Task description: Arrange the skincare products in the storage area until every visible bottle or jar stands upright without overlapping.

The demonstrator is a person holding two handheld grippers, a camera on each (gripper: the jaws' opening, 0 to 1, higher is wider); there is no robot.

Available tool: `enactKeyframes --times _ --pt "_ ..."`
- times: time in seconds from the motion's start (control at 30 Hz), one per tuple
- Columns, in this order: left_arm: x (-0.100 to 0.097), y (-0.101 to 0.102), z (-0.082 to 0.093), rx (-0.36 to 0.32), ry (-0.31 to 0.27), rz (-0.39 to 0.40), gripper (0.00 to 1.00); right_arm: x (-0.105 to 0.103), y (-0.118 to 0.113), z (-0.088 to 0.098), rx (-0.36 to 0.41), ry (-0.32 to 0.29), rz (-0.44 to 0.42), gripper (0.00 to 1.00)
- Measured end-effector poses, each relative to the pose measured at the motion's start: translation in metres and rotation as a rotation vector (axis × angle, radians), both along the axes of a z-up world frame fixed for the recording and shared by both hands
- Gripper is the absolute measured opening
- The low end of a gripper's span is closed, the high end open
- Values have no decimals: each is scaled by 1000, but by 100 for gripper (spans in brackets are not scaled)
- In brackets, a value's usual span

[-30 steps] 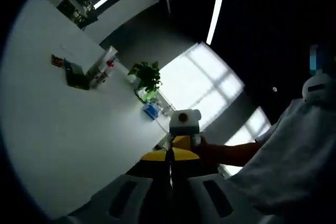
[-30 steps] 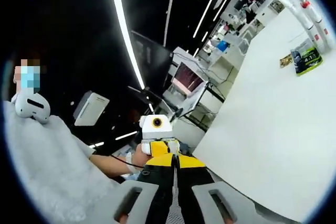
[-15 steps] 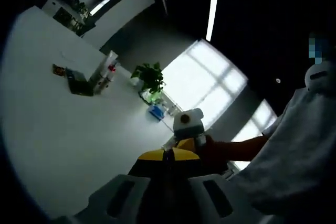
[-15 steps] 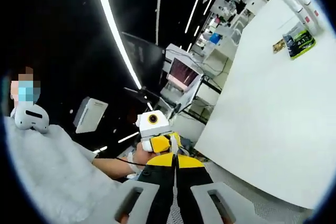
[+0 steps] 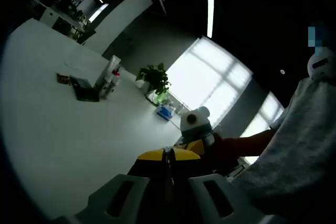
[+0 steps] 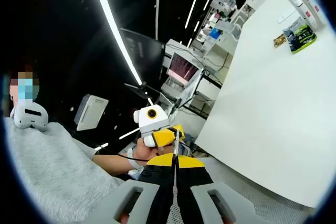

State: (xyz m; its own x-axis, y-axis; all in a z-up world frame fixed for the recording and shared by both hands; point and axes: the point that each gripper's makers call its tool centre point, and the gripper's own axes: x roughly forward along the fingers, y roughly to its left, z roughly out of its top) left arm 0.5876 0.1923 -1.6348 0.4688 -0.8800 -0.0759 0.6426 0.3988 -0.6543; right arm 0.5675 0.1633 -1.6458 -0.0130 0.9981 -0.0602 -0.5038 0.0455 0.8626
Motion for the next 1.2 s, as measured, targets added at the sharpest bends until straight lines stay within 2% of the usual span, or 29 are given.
enactKeyframes --times 0.03,0.13,0.33,0.4,0.43,0.47,0.57,0.77,0.8,0.87,1.0,1.1,1.2 --pt "2 2 -4 24 -3 8 0 0 0 1 4 3 0 0" --pt "2 1 -4 38 -24 7 0 0 0 1 6 4 0 0" --pt "5 -1 -6 163 -168 33 0 4 -2 -3 -8 9 -22 0" --pt "5 -2 -4 134 -146 40 0 5 -3 -2 -5 10 -28 0" --pt "6 -2 -1 69 -84 47 0 6 -5 -1 -3 11 -37 0" --pt "5 -3 0 40 -54 38 0 7 -5 0 5 12 -39 0" --pt "6 -1 0 46 -74 35 5 6 -5 5 26 -1 -38 0" --pt "-5 -14 -3 16 6 -43 15 11 -9 15 77 -16 -69 0" --pt "-7 -15 -4 10 23 -54 14 12 -10 16 83 -17 -79 0" --pt "-11 -17 -2 -28 49 -83 5 15 -11 17 88 -21 -94 0" --pt "-13 -16 4 -64 60 -95 0 15 -10 16 81 -47 -100 0" --pt "-12 -15 3 -66 77 -86 0 16 -9 16 70 -60 -110 0" --pt "-9 -14 -1 -59 106 -76 0 18 -8 11 30 -132 -122 0"
